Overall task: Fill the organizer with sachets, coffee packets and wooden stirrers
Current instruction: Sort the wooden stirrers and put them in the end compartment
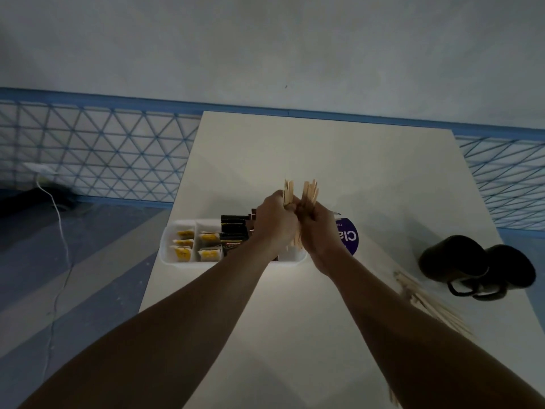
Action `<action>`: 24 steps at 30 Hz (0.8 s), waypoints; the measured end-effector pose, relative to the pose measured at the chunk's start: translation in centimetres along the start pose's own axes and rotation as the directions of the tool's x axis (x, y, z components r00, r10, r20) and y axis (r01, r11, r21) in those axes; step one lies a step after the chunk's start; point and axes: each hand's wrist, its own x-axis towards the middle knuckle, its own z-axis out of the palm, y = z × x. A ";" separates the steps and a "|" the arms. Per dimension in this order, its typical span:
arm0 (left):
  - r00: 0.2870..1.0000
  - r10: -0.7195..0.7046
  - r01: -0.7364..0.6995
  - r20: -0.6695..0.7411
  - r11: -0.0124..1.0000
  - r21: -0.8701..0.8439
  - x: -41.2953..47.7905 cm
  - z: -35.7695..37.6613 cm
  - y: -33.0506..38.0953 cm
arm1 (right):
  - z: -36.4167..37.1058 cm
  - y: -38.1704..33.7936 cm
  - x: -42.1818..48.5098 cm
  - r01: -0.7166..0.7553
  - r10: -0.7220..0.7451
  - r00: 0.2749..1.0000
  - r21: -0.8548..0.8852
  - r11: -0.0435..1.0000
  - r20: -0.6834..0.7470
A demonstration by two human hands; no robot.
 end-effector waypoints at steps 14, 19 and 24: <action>1.000 -0.003 0.002 -0.023 1.000 -0.026 0.3 -0.6 0.5 | -0.2 -0.8 -0.4 0.075 -0.091 0.996 -0.409 0.910 -0.021; 0.999 0.028 -0.029 -0.020 0.998 -0.057 0.4 -1.5 0.8 | -0.7 -1.0 -0.3 0.085 -0.099 0.995 -0.420 0.903 -0.011; 1.000 0.020 -0.020 0.022 1.000 -0.007 0.4 -2.2 0.6 | -0.9 -0.6 -0.1 0.010 0.015 0.999 -0.447 0.895 0.052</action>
